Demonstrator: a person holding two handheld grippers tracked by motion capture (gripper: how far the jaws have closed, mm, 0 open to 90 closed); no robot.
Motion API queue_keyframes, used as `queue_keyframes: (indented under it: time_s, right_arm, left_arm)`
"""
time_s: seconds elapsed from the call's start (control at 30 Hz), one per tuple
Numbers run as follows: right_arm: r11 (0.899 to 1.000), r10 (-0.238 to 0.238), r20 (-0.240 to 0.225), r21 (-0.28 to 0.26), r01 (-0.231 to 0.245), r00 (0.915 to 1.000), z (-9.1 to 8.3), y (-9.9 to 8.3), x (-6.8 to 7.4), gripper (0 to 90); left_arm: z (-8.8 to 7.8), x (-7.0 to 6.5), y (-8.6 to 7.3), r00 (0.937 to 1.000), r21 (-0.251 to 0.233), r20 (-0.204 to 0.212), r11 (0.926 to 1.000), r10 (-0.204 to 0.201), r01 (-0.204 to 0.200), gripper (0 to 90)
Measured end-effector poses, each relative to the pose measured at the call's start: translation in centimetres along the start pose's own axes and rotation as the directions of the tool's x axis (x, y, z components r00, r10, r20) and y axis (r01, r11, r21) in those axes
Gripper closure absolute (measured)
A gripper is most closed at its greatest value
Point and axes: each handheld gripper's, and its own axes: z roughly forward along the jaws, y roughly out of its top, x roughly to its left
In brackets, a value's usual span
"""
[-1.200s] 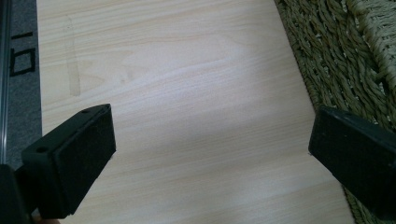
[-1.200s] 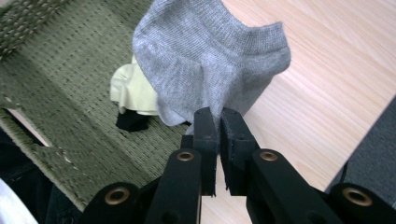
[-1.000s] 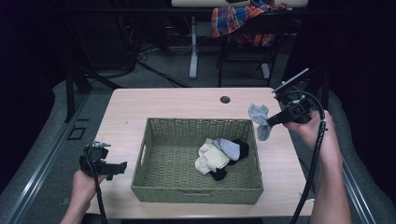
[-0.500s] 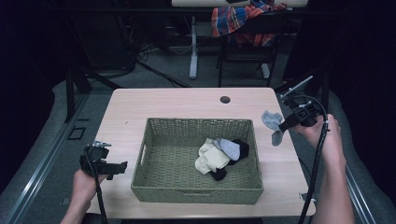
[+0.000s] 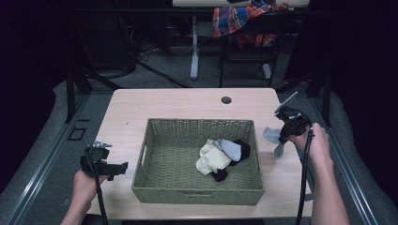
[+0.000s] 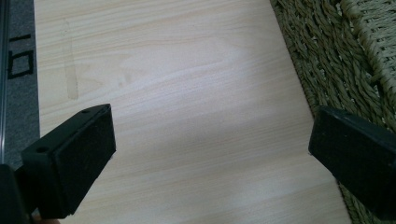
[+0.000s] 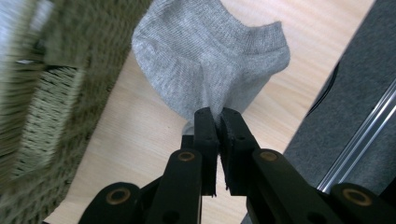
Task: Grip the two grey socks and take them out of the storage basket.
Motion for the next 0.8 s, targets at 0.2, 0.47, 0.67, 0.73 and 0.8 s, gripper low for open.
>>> queue_keyframes:
  time_s: [0.2, 0.47, 0.67, 0.73, 0.8]
  right_arm:
    - [0.999, -0.011, -0.012, 0.047, 0.012, 0.9999, 2.3, 0.4, 0.0, 86.3]
    - [0.998, -0.019, -0.024, 0.053, 0.020, 0.9995, 3.2, 0.6, 0.1, 75.3]
    - [1.000, -0.012, -0.018, -0.009, 0.011, 0.9998, 1.3, 0.5, 0.2, 46.7]
    - [0.999, -0.006, -0.013, -0.047, 0.006, 0.9999, 0.3, 0.3, 0.2, 40.0]
    - [0.997, -0.005, -0.014, -0.074, 0.004, 0.9999, -0.7, 0.2, 0.3, 34.3]
  left_arm:
    - [0.0, 0.0, 0.0, 1.0000, 0.001, 0.001, 1.0000, -0.001, 0.001, 0.7]
    - [-0.1, 0.0, 0.0, 1.0000, -0.003, -0.001, 1.0000, -0.001, 0.001, 0.7]
    - [-0.1, 0.0, 0.0, 1.0000, -0.004, 0.000, 1.0000, 0.000, 0.000, 0.7]
    - [-0.1, 0.1, 0.0, 1.0000, -0.006, 0.000, 1.0000, -0.002, 0.002, 0.7]
    - [0.0, 0.1, 0.0, 1.0000, -0.006, 0.000, 1.0000, -0.003, 0.003, 0.7]
